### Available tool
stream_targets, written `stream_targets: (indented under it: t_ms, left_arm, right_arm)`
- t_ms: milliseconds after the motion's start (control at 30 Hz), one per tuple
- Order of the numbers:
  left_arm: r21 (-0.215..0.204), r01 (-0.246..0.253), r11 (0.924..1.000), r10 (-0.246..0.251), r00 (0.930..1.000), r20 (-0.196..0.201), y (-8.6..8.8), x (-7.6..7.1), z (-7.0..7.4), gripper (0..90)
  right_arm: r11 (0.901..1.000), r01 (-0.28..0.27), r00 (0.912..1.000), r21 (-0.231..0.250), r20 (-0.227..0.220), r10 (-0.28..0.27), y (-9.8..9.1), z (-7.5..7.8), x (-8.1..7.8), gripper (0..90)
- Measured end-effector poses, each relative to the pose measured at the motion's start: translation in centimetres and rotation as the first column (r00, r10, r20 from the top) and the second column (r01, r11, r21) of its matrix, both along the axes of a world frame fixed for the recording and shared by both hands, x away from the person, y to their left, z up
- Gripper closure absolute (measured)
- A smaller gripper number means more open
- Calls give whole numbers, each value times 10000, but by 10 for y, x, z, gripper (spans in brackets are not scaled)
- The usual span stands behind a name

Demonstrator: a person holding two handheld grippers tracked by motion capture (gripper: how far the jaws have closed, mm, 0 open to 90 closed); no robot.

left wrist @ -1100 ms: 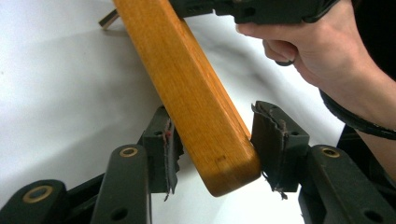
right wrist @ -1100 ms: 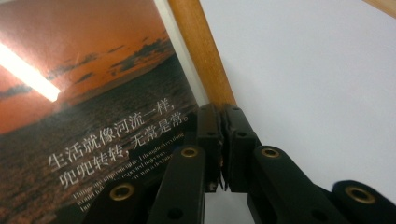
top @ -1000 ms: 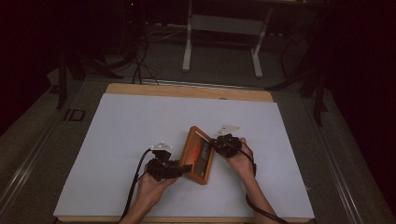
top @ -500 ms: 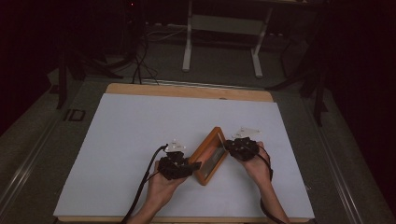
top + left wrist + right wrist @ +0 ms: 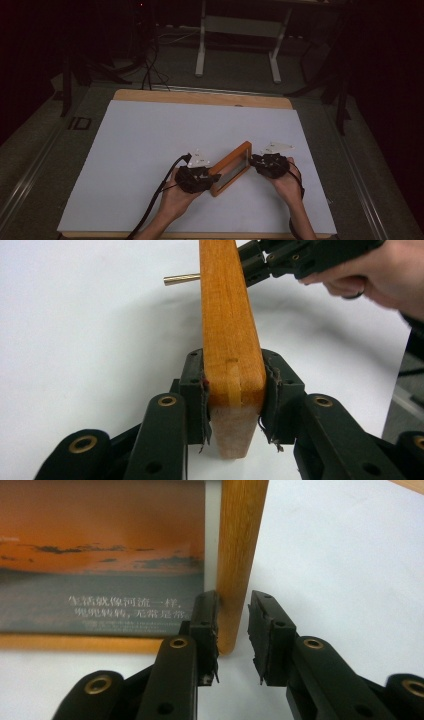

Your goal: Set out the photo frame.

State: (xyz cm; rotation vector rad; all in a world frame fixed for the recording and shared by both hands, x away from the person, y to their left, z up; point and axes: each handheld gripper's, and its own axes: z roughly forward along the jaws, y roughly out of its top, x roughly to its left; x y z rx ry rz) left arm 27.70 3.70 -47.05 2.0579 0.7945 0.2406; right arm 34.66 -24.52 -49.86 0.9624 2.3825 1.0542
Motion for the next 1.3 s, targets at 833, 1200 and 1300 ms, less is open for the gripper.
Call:
stream_targets:
  t_ms: [833,1200,1300]
  left_arm:
    - [589,1907,9799,-1954,9766,901,57,27,11,693]
    - [903,2380,9671,-2477,9617,1174,83,35,34,694]
    - [851,2528,9638,-2616,9580,1175,87,38,40,694]
  right_arm:
    - [9914,-1289,9917,-230,-9,1289,30,4,-4,670]
    - [9715,-2363,9706,-209,428,2370,52,29,-6,499]
    - [9690,-2459,9672,-247,592,2469,55,36,-6,454]
